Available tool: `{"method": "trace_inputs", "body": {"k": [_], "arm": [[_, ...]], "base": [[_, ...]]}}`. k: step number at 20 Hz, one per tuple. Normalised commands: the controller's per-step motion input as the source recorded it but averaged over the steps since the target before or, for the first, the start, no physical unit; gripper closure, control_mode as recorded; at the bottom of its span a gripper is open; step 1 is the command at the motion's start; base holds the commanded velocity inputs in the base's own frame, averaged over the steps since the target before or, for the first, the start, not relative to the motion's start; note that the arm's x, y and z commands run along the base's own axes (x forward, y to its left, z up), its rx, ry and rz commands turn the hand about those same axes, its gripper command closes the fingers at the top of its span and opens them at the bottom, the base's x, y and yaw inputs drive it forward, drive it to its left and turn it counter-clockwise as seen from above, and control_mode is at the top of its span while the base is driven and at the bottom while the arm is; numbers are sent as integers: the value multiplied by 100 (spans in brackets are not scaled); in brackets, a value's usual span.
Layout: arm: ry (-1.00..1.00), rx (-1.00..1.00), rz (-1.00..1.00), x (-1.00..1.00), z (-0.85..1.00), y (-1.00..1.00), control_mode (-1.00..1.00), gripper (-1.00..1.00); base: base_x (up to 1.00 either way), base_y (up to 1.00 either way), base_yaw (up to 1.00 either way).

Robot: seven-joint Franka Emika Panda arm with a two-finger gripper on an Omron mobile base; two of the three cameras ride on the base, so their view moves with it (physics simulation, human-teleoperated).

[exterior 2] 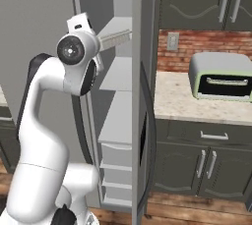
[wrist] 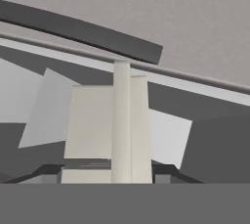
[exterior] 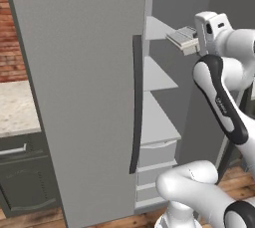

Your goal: The ice cube tray has been filled with water. Take the tray and place it in the freezer to make ice. Close the freezer door after placing the tray.

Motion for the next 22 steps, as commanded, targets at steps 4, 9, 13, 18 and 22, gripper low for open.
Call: {"method": "trace_inputs", "body": {"k": [4, 9, 13, 18, 22], "arm": [[-10, 0, 0, 23, 0, 0, -100, 100], [-4, 0, 0, 22, 4, -1, -100, 100], [0, 1, 0, 21, 17, -4, -100, 100], [0, 2, 0, 26, 16, -6, -100, 100], [0, 2, 0, 37, 5, -6, -100, 100]], "base": [[0, 0, 0], [0, 0, 0], [0, 0, 0], [0, 0, 0], [0, 0, 0]]}}
